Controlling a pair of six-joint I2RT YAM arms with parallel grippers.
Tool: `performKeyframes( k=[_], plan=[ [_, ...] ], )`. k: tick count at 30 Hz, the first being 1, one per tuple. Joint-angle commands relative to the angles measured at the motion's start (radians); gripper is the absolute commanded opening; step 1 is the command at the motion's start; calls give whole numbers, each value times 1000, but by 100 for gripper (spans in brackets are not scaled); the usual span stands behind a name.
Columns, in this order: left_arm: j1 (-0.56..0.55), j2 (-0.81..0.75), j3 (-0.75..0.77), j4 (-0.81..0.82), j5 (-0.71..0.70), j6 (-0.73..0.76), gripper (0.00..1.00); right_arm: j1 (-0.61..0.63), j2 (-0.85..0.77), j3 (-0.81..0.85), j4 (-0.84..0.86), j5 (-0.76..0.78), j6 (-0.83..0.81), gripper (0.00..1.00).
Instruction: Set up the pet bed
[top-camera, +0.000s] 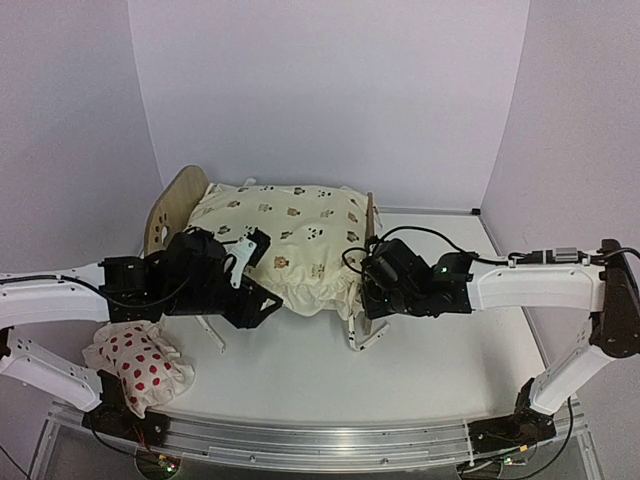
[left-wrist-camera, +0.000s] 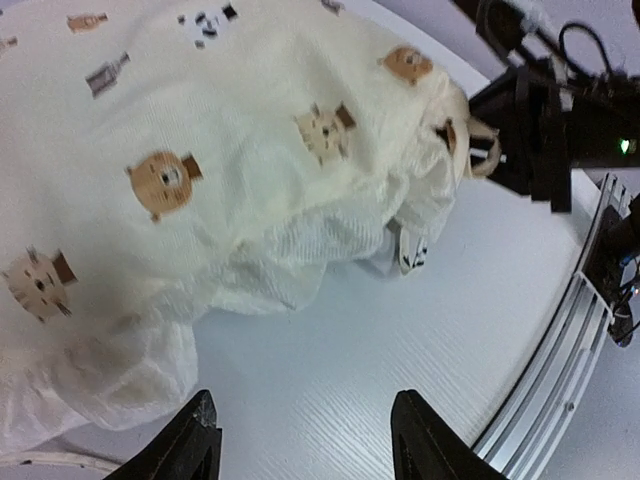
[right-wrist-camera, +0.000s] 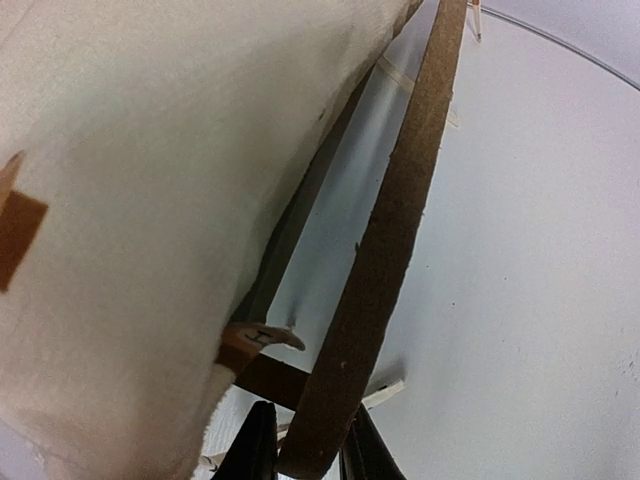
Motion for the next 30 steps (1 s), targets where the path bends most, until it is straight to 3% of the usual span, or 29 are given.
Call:
performKeyframes(
  k=[1,8,18,30],
  plan=[
    [3,-26,-145,243,133,-9,55,33,-40,108,68,61,-95,0],
    [-2,68,-316,647,237,-1,51,47,-34,157,40,74,-93,0],
    [-16,414,-339,1146,254,61,51,73,-26,219,0,93,-88,0],
    [-16,716,-266,1501,156,90,38,103,-25,236,-25,112,-65,0]
  ],
)
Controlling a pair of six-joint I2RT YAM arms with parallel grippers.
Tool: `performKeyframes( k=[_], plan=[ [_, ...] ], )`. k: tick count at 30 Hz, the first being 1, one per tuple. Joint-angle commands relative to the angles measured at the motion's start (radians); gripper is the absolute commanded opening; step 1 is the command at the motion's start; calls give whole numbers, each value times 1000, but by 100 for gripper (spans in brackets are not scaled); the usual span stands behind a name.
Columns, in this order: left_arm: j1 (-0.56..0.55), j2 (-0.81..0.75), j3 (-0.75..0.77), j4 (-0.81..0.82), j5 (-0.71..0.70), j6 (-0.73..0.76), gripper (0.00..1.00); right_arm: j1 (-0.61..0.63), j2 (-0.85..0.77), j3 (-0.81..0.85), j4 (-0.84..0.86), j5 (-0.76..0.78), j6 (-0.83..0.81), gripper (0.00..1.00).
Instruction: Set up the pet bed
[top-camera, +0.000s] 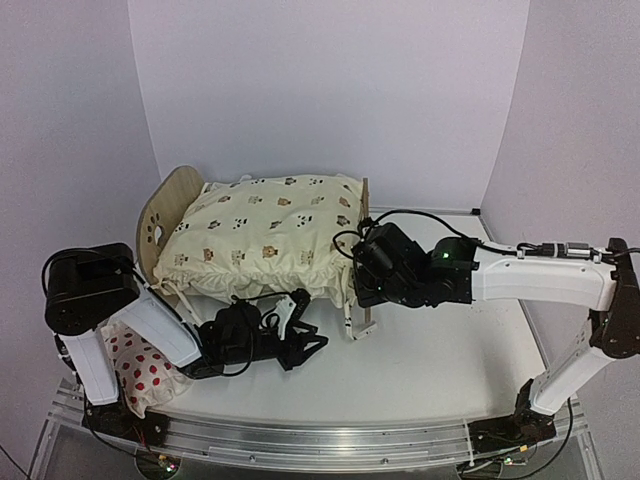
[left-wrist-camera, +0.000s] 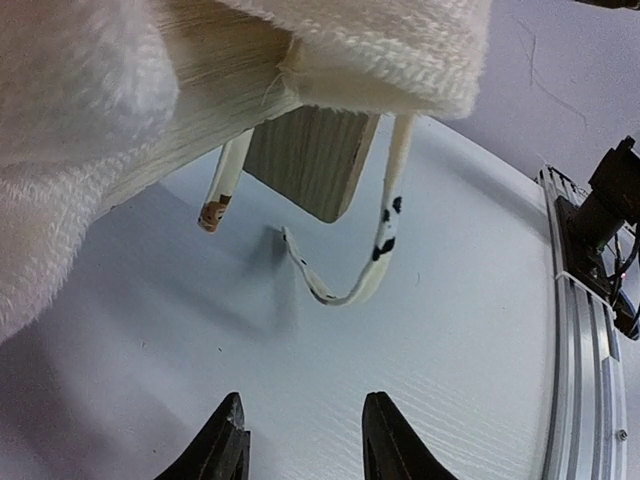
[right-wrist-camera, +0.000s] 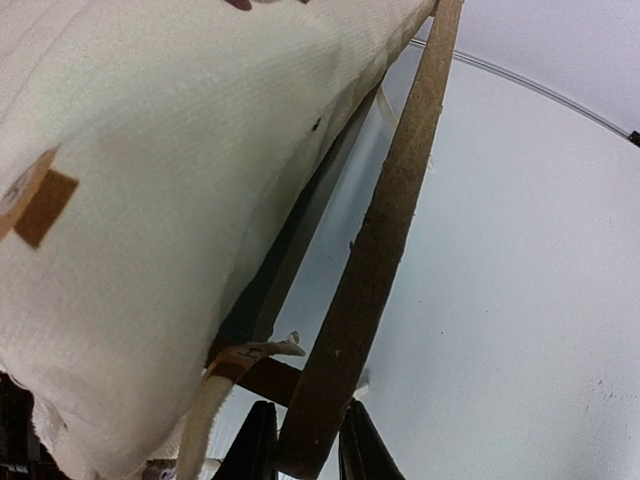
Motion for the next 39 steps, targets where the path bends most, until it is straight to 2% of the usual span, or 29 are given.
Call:
performKeyframes(
  k=[1,10,20,28,39],
  plan=[
    [-3,73,55,223,-71,21,37,43,-27,87,86,18,-58,0],
    [-3,194,183,237,-122,31,33,61,-31,88,82,20,-59,0],
    [-3,308,271,274,-132,39,45,69,-30,100,82,33,-59,0],
    [-2,395,308,378,-157,101,46,88,-20,126,80,36,-64,0],
    [-3,483,310,614,-347,171,49,106,-15,140,73,49,-71,0]
  ],
)
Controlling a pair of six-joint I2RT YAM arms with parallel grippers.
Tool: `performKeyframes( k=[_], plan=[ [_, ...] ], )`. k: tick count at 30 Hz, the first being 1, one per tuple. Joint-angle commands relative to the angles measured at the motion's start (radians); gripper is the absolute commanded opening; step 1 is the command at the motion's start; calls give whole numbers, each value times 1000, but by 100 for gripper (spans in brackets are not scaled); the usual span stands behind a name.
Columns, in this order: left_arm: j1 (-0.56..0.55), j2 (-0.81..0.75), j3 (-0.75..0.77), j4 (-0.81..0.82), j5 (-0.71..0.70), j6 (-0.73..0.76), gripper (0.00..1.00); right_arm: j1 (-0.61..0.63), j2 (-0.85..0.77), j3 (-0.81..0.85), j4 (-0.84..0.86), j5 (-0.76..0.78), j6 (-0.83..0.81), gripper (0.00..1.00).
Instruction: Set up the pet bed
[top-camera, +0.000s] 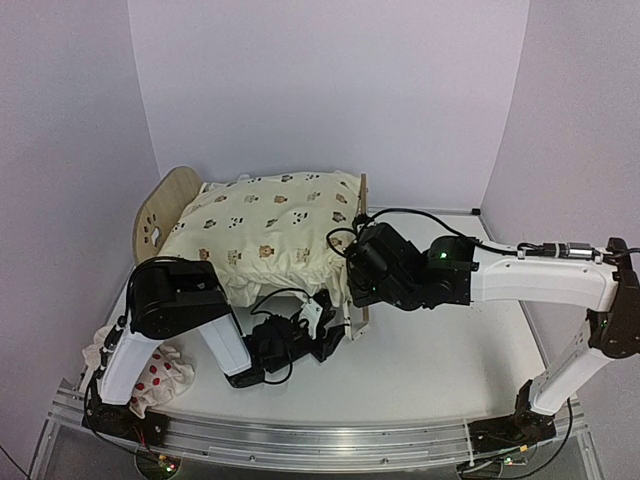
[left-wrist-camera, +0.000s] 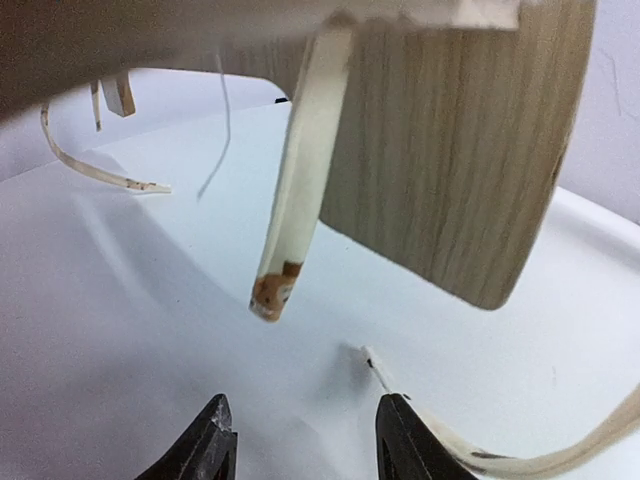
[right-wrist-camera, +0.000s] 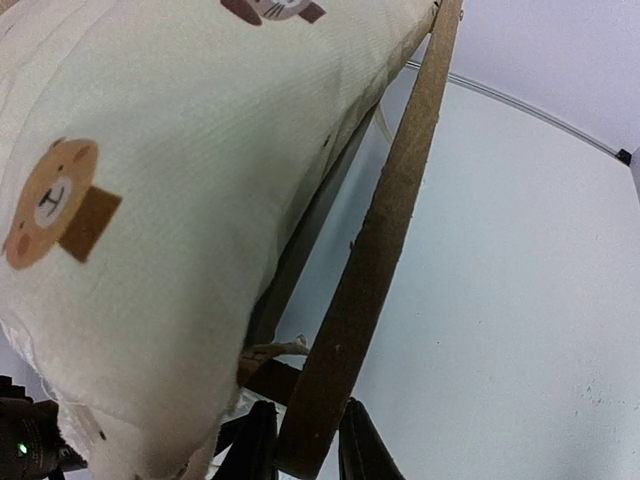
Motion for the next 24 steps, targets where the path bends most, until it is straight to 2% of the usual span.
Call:
performKeyframes(
  k=[1,15,24],
  plan=[
    [12,29,34,266,-99,31,49,58,-27,89,103,-17,-77,0],
    [13,66,94,377,-54,78,56,62,-22,75,102,-33,-68,0],
    [12,81,153,426,-65,125,53,65,-21,66,102,-34,-59,0]
  ],
)
